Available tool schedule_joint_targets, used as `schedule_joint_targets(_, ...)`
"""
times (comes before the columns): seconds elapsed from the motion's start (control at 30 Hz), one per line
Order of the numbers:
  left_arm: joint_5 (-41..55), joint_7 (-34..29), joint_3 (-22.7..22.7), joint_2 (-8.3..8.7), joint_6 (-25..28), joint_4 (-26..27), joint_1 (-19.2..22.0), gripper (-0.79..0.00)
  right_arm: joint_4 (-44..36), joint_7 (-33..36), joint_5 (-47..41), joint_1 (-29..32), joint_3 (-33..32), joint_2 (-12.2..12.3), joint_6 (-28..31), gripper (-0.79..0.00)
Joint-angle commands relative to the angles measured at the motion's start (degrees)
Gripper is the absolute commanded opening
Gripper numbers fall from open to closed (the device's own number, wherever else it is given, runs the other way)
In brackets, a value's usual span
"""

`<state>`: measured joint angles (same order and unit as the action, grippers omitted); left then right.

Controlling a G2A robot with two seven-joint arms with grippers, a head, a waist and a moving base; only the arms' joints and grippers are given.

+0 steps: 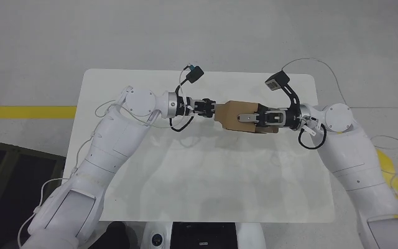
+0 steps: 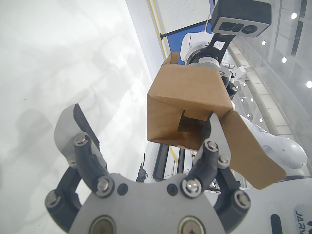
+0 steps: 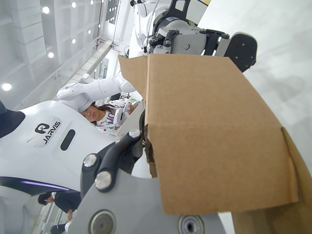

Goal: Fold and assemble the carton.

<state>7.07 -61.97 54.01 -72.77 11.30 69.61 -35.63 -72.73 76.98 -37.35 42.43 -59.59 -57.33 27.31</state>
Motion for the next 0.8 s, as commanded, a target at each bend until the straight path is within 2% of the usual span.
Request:
schedule_joint_targets(0.0,0.05,0.03,-0.04,-0.01,0.06,-0.04,0.02,0.0,-0.1,0.01,0.01,-0.01,0.14,-0.01,-0.01,-0.785)
schedule_joint_targets(0.77,0.35,0.04,0.37,0.21,0.06,0.12,-0.29,0.0,-0.25,0.0,-0.19,-0.17,0.81,0.13,0.0,-0.785)
